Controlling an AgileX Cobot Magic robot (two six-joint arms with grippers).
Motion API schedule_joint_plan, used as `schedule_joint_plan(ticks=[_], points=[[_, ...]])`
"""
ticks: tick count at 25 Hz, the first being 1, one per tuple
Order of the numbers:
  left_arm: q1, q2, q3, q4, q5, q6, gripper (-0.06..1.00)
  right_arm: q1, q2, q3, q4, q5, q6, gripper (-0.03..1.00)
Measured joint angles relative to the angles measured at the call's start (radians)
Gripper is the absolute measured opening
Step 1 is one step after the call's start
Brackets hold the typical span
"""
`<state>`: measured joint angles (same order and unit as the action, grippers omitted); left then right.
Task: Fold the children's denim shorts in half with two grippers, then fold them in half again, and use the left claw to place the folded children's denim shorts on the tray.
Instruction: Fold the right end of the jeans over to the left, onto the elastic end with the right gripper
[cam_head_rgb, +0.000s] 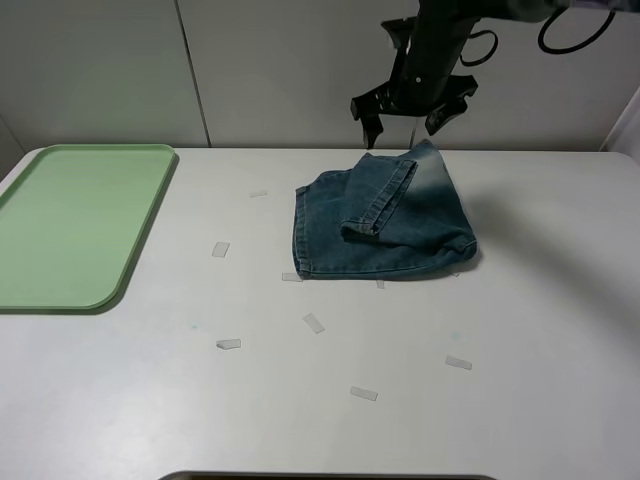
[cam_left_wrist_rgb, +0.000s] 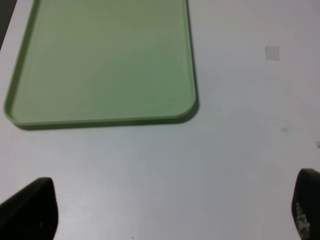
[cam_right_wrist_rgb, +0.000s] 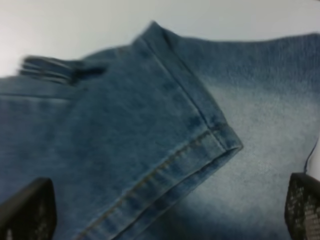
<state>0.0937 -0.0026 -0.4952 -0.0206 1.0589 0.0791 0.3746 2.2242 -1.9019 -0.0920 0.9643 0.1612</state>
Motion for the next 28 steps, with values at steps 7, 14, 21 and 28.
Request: schedule_joint_plan(ticks=[7,14,21,28], points=[[0.000,0.000,0.000,0.000,0.000,0.000,0.92,-0.043,0.099,0.000,-0.018,-0.042,-0.014,0.69],[0.000,0.000,0.000,0.000,0.000,0.000,0.92,-0.068,0.134,0.000,-0.018,-0.087,-0.029,0.69],[0.000,0.000,0.000,0.000,0.000,0.000,0.92,-0.068,0.161,0.000,0.040,-0.100,-0.067,0.69],[0.000,0.000,0.000,0.000,0.000,0.000,0.92,-0.068,0.161,0.000,0.061,-0.103,-0.081,0.57]])
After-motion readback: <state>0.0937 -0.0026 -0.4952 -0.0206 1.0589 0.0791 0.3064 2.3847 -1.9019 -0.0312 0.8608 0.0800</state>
